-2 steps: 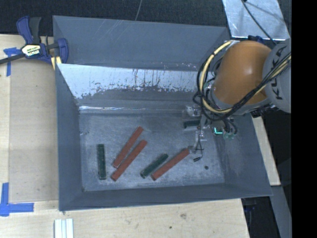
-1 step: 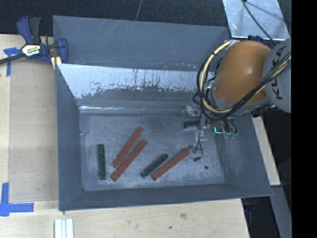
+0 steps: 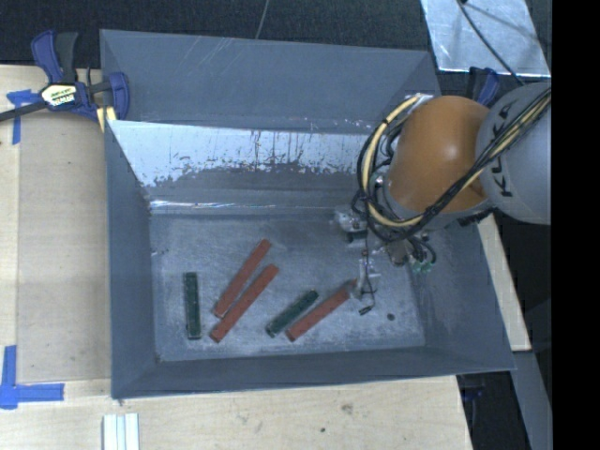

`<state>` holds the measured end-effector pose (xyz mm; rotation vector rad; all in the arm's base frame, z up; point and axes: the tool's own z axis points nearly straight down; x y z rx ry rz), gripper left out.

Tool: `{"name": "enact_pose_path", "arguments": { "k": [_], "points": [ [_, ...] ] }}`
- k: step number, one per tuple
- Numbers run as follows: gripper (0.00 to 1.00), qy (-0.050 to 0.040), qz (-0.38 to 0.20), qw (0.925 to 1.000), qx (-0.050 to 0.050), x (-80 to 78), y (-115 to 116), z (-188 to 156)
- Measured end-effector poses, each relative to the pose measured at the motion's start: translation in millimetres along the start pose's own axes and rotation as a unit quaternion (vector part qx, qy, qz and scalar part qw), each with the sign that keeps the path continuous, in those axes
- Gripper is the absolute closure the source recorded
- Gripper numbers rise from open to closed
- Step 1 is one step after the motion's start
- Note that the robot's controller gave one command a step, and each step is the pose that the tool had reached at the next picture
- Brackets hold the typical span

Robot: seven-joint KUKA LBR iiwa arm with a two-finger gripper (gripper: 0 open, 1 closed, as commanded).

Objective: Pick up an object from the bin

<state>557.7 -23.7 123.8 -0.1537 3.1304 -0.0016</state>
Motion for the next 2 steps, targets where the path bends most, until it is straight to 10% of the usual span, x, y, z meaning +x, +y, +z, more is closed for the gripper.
{"name": "enact_pose_path", "arguments": {
  "k": [1, 2],
  "points": [
    [0.00, 0.0026, -0.042, 0.9991, -0.001, 29.1, 27.5, 39.4],
    [1.00, 0.0022, -0.005, 1.0000, -0.001, 49.6, 71.0, 53.3]
  ]
}}
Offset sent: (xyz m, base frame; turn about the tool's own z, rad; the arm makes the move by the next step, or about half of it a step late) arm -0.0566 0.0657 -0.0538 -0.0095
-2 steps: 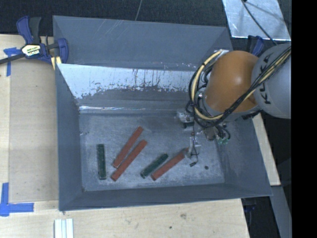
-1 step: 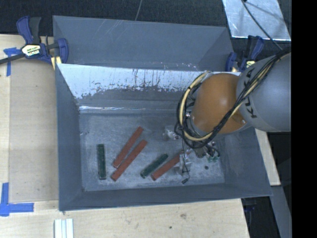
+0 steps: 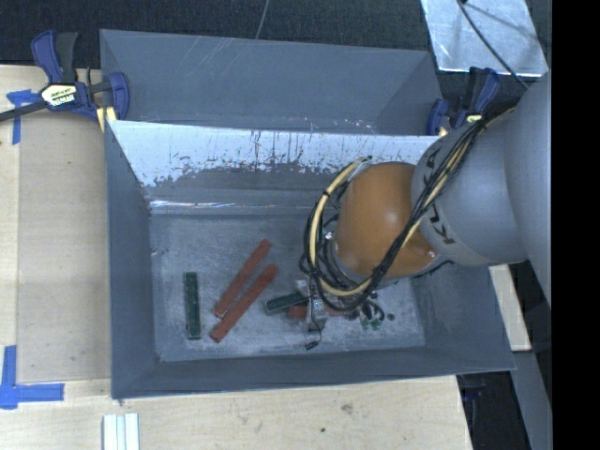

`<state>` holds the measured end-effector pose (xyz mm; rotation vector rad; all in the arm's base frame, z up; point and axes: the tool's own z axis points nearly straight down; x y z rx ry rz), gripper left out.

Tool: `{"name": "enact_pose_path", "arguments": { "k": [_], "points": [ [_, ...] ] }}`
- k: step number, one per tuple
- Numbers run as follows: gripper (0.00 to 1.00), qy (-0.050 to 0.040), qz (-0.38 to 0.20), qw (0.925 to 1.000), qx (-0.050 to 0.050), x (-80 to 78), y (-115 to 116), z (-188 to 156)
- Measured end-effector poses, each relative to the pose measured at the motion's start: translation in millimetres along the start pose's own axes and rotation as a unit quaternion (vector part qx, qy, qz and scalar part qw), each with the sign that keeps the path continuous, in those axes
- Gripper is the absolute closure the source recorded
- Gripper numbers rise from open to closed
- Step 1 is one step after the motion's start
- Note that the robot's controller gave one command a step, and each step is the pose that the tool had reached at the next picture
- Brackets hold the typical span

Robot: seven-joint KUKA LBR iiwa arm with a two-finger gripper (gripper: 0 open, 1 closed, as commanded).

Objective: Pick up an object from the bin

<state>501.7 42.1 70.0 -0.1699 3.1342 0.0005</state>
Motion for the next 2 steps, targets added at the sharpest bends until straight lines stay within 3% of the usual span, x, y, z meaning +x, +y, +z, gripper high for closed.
{"name": "enact_pose_path", "arguments": {
  "k": [1, 2],
  "points": [
    [1.00, 0.0000, 0.000, 1.0000, 0.000, 0.0, 0.0, 0.0],
    [1.00, 0.0004, -0.035, 0.9994, 0.000, -47.3, -6.2, -147.2]
  ]
}}
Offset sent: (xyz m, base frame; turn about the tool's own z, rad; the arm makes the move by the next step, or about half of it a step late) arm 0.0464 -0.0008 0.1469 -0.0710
